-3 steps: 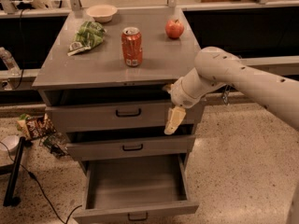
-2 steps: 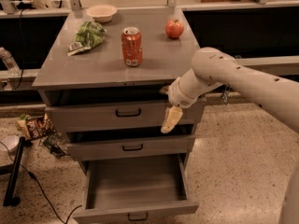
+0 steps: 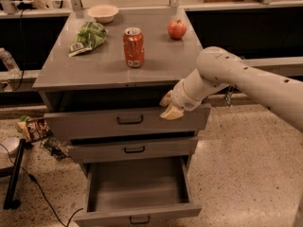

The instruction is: Open top drawer

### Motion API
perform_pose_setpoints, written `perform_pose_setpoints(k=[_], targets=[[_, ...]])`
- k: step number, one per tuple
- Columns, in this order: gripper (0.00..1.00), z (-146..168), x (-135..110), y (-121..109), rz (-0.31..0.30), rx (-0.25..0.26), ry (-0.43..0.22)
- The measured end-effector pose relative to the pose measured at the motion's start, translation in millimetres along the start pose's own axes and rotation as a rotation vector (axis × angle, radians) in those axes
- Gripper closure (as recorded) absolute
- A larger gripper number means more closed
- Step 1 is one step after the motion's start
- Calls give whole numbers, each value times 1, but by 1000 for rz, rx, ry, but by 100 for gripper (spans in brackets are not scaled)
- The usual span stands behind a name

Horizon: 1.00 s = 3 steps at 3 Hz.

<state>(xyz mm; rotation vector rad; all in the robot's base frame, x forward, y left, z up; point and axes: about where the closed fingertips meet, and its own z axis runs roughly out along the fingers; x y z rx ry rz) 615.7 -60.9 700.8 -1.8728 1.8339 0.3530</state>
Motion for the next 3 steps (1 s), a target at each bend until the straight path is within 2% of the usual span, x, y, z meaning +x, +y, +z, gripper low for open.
perform_pose_setpoints(k=[1, 2, 3], targets=[[97, -5, 4, 5, 7, -5, 7], [100, -25, 18, 46, 42, -73, 50], [84, -67, 17, 69, 38, -82, 95]])
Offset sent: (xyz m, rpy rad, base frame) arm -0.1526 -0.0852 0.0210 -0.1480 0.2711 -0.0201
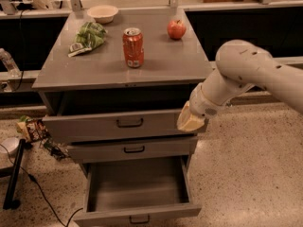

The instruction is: Open top drawer

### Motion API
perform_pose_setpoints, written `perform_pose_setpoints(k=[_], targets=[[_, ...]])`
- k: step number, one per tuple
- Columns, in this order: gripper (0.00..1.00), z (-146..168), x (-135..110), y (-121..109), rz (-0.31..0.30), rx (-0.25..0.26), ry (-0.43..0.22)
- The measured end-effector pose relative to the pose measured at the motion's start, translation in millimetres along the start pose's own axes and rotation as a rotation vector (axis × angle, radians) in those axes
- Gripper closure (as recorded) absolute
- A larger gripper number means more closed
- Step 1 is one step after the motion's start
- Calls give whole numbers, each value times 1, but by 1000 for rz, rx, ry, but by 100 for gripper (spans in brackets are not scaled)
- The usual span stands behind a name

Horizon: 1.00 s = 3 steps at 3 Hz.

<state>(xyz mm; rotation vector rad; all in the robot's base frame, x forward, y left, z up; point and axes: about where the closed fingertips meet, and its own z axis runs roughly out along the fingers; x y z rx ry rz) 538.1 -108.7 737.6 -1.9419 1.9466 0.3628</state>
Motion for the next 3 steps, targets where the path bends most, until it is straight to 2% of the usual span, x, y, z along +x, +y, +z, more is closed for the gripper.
perform_pose_setpoints(k=[1, 2, 3], targets=[[61, -33, -2, -3, -3, 47, 13], [38, -38, -7, -15, -21, 74, -7], [7, -12, -12, -32, -41, 86, -20]])
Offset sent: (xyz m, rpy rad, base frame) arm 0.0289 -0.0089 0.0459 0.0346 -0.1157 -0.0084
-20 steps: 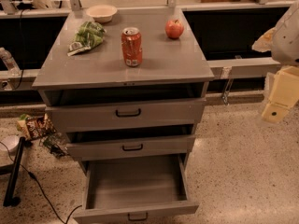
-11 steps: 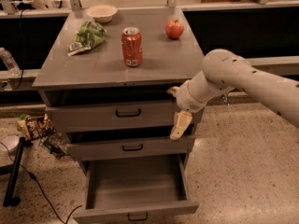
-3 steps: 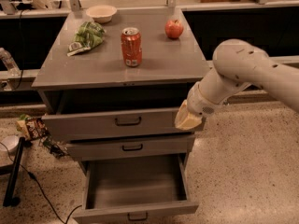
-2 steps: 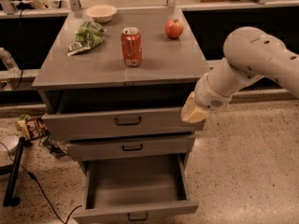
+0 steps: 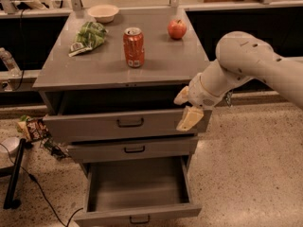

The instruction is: Open top drawer

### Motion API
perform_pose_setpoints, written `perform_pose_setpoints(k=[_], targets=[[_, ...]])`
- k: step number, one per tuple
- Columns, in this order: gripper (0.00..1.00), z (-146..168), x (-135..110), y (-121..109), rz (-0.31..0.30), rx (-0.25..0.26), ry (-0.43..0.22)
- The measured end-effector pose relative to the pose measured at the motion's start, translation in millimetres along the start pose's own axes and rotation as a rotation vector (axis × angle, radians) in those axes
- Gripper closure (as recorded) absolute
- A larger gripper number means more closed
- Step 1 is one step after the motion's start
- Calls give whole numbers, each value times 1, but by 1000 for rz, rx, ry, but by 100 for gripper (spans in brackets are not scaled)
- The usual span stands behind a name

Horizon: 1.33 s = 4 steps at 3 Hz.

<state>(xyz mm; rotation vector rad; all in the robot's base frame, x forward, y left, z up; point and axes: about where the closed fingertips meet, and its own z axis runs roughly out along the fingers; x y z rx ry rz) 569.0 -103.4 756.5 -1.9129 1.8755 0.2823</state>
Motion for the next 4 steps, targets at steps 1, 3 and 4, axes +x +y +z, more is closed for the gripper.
perform_pose_setpoints(k=[1, 3, 4], targets=[[0, 21, -1, -13, 12, 4, -30], [0, 74, 4, -44, 37, -10, 2], [0, 91, 4, -53, 48, -24, 10]])
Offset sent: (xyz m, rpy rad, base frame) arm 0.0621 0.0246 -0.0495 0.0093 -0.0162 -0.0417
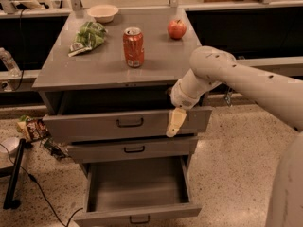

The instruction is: Open top drawer

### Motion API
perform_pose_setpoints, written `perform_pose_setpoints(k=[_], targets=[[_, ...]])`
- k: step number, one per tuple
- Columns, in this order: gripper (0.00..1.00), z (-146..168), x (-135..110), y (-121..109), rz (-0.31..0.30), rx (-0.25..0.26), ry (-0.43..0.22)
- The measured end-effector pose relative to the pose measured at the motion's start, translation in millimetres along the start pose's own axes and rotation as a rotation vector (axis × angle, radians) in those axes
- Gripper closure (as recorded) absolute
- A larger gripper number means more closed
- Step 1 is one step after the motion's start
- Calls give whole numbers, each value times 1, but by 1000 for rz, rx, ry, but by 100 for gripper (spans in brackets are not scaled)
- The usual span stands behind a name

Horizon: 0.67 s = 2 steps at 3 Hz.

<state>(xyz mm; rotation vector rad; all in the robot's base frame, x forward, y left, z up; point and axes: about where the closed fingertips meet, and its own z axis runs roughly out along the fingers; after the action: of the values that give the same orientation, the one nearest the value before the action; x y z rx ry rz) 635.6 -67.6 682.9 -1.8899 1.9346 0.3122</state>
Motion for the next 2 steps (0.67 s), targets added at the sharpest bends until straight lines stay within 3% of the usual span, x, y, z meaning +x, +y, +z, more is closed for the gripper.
perform_pose_setpoints(k=[1, 2], targets=[[16, 12, 5, 5, 11, -25, 6], [40, 19, 13, 20, 11, -59, 12]])
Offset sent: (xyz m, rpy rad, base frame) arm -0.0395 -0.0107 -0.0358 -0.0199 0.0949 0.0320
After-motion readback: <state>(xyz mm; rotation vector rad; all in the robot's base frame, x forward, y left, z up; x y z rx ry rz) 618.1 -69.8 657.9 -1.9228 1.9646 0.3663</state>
